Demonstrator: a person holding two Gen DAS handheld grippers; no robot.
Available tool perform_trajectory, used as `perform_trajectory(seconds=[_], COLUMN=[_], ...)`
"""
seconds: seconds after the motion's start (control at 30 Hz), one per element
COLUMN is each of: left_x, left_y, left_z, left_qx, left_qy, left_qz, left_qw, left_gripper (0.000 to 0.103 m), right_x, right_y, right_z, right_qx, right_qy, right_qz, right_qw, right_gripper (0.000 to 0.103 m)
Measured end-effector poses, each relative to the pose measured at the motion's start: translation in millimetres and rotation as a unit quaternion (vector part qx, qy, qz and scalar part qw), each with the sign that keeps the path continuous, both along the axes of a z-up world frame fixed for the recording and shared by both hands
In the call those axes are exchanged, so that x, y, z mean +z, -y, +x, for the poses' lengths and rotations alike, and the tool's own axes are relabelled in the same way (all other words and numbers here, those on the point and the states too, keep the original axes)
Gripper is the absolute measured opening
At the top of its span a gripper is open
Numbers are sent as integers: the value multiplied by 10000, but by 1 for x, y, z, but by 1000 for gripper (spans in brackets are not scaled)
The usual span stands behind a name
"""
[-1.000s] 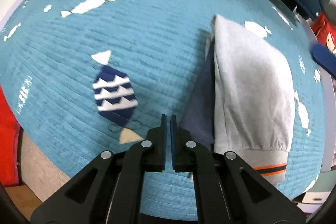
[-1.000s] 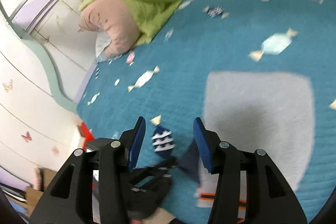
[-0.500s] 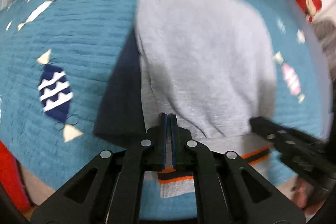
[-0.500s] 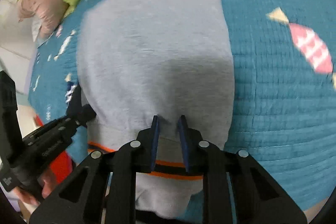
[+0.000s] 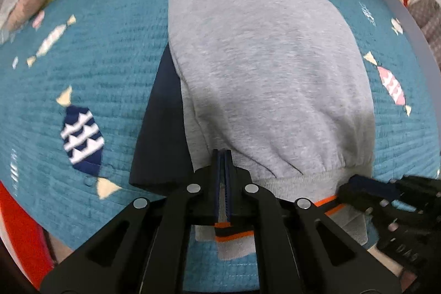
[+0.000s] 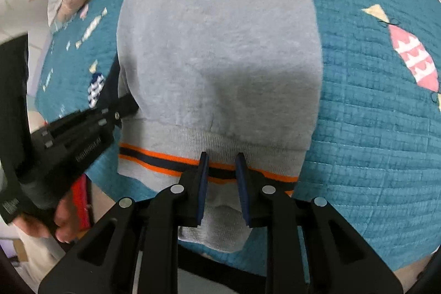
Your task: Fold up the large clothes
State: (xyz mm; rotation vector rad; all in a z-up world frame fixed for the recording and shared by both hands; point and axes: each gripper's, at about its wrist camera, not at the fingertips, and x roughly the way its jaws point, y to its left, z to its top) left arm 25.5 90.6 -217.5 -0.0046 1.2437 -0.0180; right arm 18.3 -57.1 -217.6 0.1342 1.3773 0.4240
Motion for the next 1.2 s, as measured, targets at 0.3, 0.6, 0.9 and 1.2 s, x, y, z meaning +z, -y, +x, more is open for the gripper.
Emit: perform_trajectory(seconds=[0.3, 0.6, 0.9, 1.2], left_x=[43, 3, 48, 37], left_y=[22, 23, 11, -4], left_z=[4, 35, 70, 138], left_qx=[-343, -225, -103, 124], left_qy=[759, 282, 1104, 1572], left_qz=[56, -49, 20, -507], left_qw=[9965, 9993, 9938, 9862], left_gripper=[5, 8, 10, 11], right_x=[69, -7, 41, 11], right_y=[-2, -17, -15, -25], right_z=[20, 43, 86, 146], right_qx=[-317, -212, -619, -839], right_qy=[1607, 1443, 2179, 2440], right_qz=[175, -555, 156, 529], right_qw=[9863, 9877, 9739, 9647], right_gripper=[22, 20, 22, 22])
